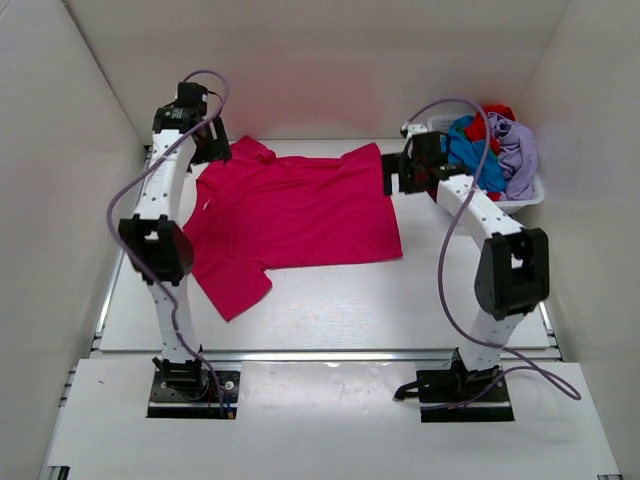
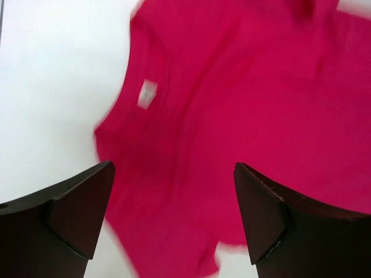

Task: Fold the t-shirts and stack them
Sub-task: Flatten out the tshirt

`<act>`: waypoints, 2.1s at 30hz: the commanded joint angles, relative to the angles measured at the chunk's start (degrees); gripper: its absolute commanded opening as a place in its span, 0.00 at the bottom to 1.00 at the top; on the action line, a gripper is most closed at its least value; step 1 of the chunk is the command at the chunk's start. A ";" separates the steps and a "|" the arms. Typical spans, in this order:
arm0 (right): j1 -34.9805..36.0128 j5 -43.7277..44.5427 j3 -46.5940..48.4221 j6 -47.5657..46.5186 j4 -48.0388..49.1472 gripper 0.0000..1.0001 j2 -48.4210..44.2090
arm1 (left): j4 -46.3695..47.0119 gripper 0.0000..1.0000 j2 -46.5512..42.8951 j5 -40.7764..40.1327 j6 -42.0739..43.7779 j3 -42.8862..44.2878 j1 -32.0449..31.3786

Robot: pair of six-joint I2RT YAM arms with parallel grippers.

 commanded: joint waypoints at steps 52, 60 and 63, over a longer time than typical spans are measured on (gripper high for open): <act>7.56 4.30 -29.82 17.70 0.79 0.65 -8.01 | 27.91 0.00 -55.91 3.46 -15.62 -104.35 -18.53; 8.80 5.00 -30.36 19.90 -1.23 0.17 -5.82 | 27.13 0.00 -59.95 4.69 -14.22 -104.17 -17.39; 10.12 7.54 -31.50 20.61 -2.90 0.00 -8.62 | 23.89 0.00 -63.29 6.09 -12.20 -102.34 -14.50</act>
